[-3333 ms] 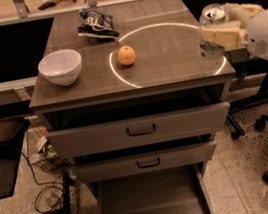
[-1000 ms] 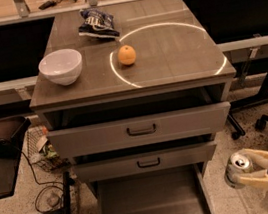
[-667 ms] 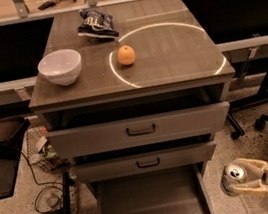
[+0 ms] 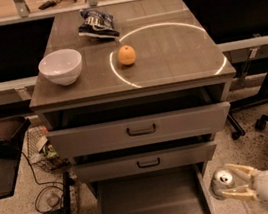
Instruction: Place 7up can into bottom drawer
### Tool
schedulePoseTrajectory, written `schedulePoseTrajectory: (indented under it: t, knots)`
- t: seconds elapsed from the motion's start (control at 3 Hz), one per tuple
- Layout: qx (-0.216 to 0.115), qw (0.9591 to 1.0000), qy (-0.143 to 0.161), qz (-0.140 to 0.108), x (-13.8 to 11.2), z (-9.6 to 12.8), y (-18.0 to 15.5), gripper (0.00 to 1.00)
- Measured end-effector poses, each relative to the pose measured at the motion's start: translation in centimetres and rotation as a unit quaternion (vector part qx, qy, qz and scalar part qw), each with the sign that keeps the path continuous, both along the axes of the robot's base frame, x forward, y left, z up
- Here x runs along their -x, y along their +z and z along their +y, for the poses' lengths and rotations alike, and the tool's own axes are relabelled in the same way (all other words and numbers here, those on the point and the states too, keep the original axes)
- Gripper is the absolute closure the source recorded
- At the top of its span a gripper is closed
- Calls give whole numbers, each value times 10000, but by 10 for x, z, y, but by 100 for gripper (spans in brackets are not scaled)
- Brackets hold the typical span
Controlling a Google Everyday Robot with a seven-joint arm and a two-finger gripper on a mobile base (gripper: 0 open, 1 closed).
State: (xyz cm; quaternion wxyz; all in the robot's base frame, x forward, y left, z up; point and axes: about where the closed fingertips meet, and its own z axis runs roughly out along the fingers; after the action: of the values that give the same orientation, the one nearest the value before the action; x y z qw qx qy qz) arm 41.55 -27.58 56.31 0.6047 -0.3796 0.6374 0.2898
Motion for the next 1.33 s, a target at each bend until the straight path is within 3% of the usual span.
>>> schedulePoseTrajectory:
  t: [0.67,1.33]
  knots:
    - [-496,9971,574,50,-18,83,-103,100]
    - [-482,9928,1065,272,-36,150,-164,100]
